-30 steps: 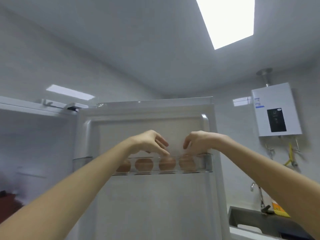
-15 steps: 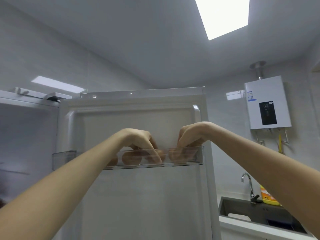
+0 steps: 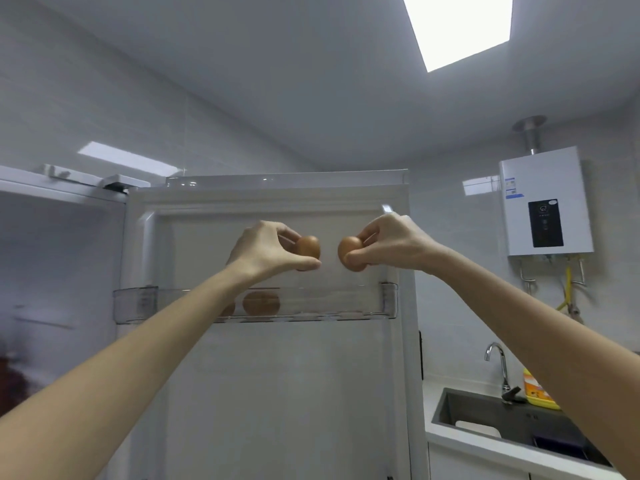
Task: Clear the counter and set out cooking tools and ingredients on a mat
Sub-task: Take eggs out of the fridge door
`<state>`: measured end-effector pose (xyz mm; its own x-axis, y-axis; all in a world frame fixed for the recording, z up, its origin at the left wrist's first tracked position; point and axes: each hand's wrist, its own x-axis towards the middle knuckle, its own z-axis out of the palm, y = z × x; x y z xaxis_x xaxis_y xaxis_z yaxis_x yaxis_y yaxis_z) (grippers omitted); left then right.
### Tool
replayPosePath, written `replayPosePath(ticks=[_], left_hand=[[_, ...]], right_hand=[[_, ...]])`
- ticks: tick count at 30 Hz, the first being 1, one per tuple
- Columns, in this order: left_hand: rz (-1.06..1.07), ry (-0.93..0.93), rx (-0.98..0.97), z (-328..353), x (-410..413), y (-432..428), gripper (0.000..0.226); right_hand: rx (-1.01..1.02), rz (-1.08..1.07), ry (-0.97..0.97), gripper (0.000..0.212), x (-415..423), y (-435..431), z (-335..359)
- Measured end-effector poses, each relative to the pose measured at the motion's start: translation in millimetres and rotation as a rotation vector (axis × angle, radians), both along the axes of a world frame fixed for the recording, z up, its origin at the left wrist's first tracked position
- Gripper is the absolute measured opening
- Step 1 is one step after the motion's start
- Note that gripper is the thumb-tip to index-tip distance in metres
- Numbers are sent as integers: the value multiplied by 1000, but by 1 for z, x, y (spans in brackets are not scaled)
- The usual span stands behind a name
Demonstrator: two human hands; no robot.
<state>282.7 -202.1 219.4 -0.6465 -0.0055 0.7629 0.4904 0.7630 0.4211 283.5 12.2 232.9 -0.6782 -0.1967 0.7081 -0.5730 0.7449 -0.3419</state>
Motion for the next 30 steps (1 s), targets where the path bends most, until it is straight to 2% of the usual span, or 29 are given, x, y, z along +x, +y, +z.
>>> replayPosePath(ticks=[7,14,23,30], left_hand=[[-175,214,133,-1,38,34,45],[-387,119,208,-21,52,82,44],[-532,42,227,-46,50,155,49],[-576,63,206,-55,25,230,48]], right_hand=[[-270,-18,243,29,27,29,-20],[-375,-88,266,34,54,66,-48],[-369,-203,225,38,70,134,-75],[-366,-268,235,42,50,204,-87]])
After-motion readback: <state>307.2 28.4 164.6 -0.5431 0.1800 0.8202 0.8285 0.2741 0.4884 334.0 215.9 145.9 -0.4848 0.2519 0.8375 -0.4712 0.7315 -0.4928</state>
